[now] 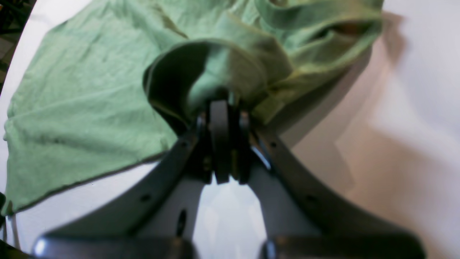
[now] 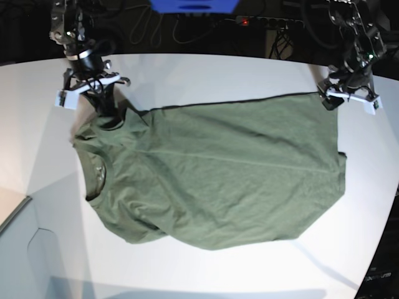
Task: Layout the t-shirt on the table in an organized manner, then fold the t-shirt properly
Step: 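Pull the shirt shoulders apart with both grippers to smooth it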
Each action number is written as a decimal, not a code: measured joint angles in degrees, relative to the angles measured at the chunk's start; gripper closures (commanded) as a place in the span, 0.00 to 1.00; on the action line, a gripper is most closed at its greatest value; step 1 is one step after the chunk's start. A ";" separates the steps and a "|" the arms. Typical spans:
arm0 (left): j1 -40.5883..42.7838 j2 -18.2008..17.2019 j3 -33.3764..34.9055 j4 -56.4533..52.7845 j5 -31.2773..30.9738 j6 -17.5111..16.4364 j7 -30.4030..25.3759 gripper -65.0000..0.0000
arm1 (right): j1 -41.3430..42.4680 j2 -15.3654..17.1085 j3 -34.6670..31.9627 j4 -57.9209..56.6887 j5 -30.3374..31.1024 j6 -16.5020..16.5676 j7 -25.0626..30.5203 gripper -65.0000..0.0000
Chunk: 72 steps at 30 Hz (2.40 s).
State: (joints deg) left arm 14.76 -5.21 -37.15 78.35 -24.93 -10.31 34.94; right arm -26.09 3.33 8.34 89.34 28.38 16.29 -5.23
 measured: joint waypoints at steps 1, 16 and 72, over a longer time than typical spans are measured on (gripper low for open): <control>-0.09 -0.15 0.00 -0.63 0.02 0.00 -0.48 0.55 | -0.37 0.00 0.00 0.00 0.00 -0.02 -0.11 1.00; -1.64 -3.32 -3.91 0.39 -0.04 0.17 3.10 1.00 | -4.83 7.32 -2.21 0.28 0.00 0.02 0.17 0.76; -2.56 -5.40 -8.52 9.90 0.00 0.15 2.64 1.00 | -3.48 -0.02 7.78 0.96 -0.04 0.50 -13.27 0.59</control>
State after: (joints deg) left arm 12.21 -10.61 -45.67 88.25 -24.93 -10.15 37.58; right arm -29.56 3.31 16.12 90.30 28.34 16.80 -18.50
